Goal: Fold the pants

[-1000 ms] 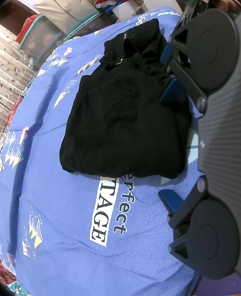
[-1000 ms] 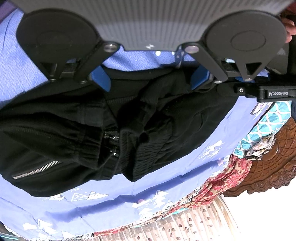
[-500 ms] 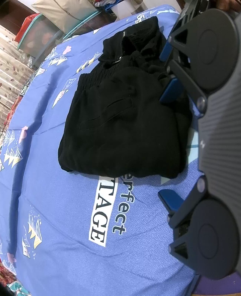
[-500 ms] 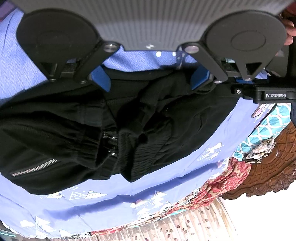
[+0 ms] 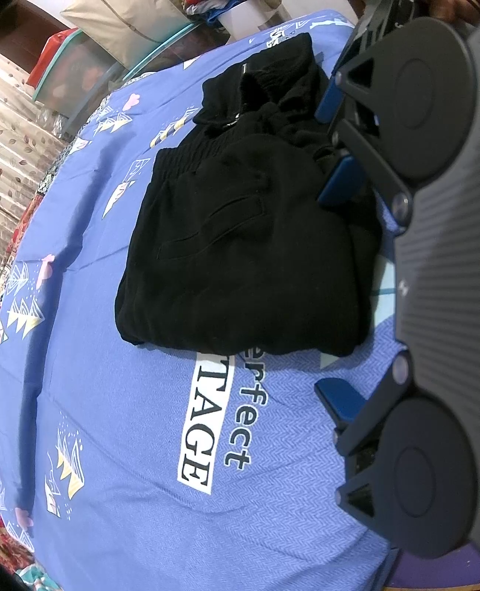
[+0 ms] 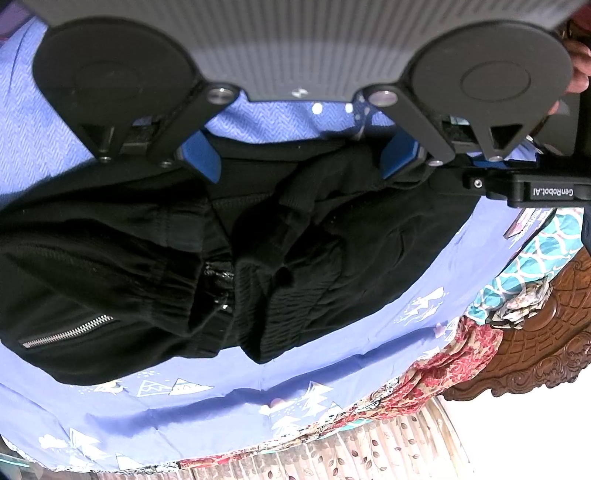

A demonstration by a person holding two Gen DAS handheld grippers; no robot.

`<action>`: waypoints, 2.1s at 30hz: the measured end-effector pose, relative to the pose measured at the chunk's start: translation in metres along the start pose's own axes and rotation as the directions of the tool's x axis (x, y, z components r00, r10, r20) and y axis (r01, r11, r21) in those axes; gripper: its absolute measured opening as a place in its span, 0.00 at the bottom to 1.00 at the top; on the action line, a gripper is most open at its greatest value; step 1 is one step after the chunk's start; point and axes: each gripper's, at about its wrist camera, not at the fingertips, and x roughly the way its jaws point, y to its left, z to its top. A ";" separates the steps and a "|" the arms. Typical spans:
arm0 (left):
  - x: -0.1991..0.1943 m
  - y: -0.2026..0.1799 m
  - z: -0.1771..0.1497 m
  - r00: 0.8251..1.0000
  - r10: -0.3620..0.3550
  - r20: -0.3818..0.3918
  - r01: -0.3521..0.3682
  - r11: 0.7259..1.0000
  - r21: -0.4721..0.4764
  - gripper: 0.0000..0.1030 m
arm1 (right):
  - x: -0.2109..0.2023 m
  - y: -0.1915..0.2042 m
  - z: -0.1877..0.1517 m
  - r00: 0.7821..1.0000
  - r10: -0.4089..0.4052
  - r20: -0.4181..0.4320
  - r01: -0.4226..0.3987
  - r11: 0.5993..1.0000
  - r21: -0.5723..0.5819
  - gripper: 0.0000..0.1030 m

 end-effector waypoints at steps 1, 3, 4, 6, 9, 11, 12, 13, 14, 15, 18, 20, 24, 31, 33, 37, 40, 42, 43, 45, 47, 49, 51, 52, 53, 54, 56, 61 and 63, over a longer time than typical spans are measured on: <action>0.000 0.000 0.000 1.000 0.000 0.000 0.000 1.000 0.000 1.00 | 0.000 0.000 0.000 1.000 0.000 0.000 0.000 1.000 0.000 0.92; 0.000 0.000 0.000 1.000 0.000 0.000 0.000 1.000 -0.001 1.00 | 0.000 0.000 0.000 1.000 0.000 0.000 0.000 1.000 0.001 0.92; 0.000 0.000 0.000 1.000 0.000 0.000 0.000 1.000 -0.002 1.00 | 0.000 0.000 0.000 1.000 0.000 0.000 0.000 1.000 0.001 0.92; 0.000 0.000 0.000 1.000 0.000 0.000 0.000 1.000 -0.001 1.00 | 0.000 0.001 0.000 1.000 -0.001 0.000 0.001 1.000 0.001 0.92; 0.000 -0.001 0.000 1.000 0.001 0.000 -0.001 1.000 0.000 1.00 | 0.000 0.001 0.000 1.000 -0.001 0.000 0.001 1.000 0.001 0.92; 0.000 -0.001 0.000 1.000 0.002 0.000 -0.002 1.000 0.002 1.00 | 0.000 0.001 0.000 1.000 -0.001 0.000 0.001 1.000 0.001 0.92; 0.000 -0.001 0.000 1.000 0.002 -0.001 -0.002 1.000 0.004 1.00 | 0.000 0.001 0.000 1.000 -0.001 0.000 0.001 1.000 0.001 0.92; 0.000 -0.001 0.000 1.000 0.003 -0.001 -0.003 1.000 0.005 1.00 | 0.000 0.001 -0.001 1.000 -0.001 0.000 0.001 1.000 0.001 0.92; 0.000 -0.002 0.000 1.000 0.004 -0.002 -0.004 1.000 0.005 1.00 | 0.000 0.002 -0.001 1.000 -0.001 -0.001 0.001 1.000 0.001 0.92; 0.000 -0.002 0.000 1.000 0.005 -0.002 -0.005 1.000 0.007 1.00 | 0.000 0.002 -0.001 1.000 -0.001 0.000 0.001 1.000 0.000 0.92; 0.000 -0.002 0.000 1.000 0.008 -0.003 -0.008 1.000 0.011 1.00 | 0.000 0.001 -0.001 1.000 0.000 0.000 0.000 1.000 0.000 0.92; 0.000 -0.001 0.000 1.000 0.009 -0.004 -0.009 1.000 0.014 1.00 | 0.000 -0.001 -0.001 1.000 0.002 0.000 -0.002 1.000 0.000 0.92; -0.002 0.000 0.000 1.000 0.010 -0.004 -0.010 1.000 0.017 1.00 | -0.001 -0.003 0.000 1.000 0.004 -0.002 -0.004 1.000 -0.002 0.92; -0.029 -0.002 0.009 0.996 0.030 0.083 -0.035 0.998 0.056 0.93 | -0.027 -0.013 0.015 0.996 0.074 0.052 -0.076 0.996 0.043 0.91; -0.043 -0.003 0.014 0.991 0.021 0.134 -0.030 0.997 0.066 0.93 | -0.037 -0.015 0.019 0.994 0.088 0.069 -0.092 0.995 0.050 0.91; -0.064 -0.009 0.030 0.978 -0.002 0.206 -0.014 0.997 0.079 0.93 | -0.053 -0.021 0.024 0.989 0.095 0.112 -0.103 0.992 0.068 0.91; -0.068 -0.019 0.044 0.972 -0.031 0.234 0.006 0.995 0.104 0.92 | -0.065 -0.027 0.031 0.983 0.072 0.166 -0.085 0.994 0.075 0.90; -0.062 -0.027 0.053 0.971 -0.055 0.233 0.026 0.992 0.125 0.90 | -0.074 -0.034 0.037 0.975 0.035 0.217 -0.054 0.995 0.083 0.90; -0.059 -0.031 0.055 0.972 -0.064 0.227 0.035 0.991 0.132 0.89 | -0.079 -0.039 0.039 0.970 0.013 0.241 -0.037 0.995 0.093 0.89; -0.048 -0.040 0.060 0.975 -0.082 0.205 0.053 0.988 0.143 0.83 | -0.088 -0.053 0.043 0.959 -0.044 0.281 0.010 0.992 0.124 0.87; -0.035 -0.048 0.061 0.980 -0.090 0.177 0.062 0.986 0.157 0.77 | -0.096 -0.069 0.046 0.944 -0.112 0.310 0.062 0.984 0.164 0.83; -0.021 -0.057 0.061 0.986 -0.097 0.137 0.073 0.982 0.174 0.67 | -0.102 -0.088 0.048 0.929 -0.183 0.321 0.111 0.967 0.228 0.77; -0.008 -0.063 0.060 0.990 -0.102 0.097 0.082 0.979 0.186 0.56 | -0.110 -0.110 0.047 0.914 -0.241 0.326 0.140 0.942 0.304 0.73; -0.003 -0.065 0.059 0.992 -0.101 0.079 0.084 0.978 0.190 0.54 | -0.113 -0.119 0.045 0.906 -0.267 0.327 0.151 0.928 0.339 0.71; 0.004 -0.067 0.060 0.993 -0.098 0.058 0.085 0.977 0.195 0.50 | -0.117 -0.130 0.042 0.898 -0.294 0.326 0.162 0.912 0.376 0.71; 0.009 -0.069 0.058 0.995 -0.092 0.042 0.082 0.976 0.200 0.50 | -0.117 -0.136 0.040 0.893 -0.314 0.321 0.171 0.899 0.403 0.71; 0.022 -0.072 0.057 0.998 -0.058 -0.001 0.057 0.974 0.217 0.50 | -0.118 -0.149 0.033 0.888 -0.345 0.304 0.188 0.876 0.445 0.71; 0.044 -0.072 0.057 0.996 0.014 -0.090 0.006 0.977 0.214 0.49 | -0.104 -0.172 0.023 0.914 -0.327 0.241 0.181 0.858 0.480 0.72; 0.037 -0.076 0.062 0.996 0.008 -0.094 0.012 0.977 0.212 0.51 | -0.094 -0.169 0.025 0.926 -0.303 0.226 0.173 0.871 0.460 0.72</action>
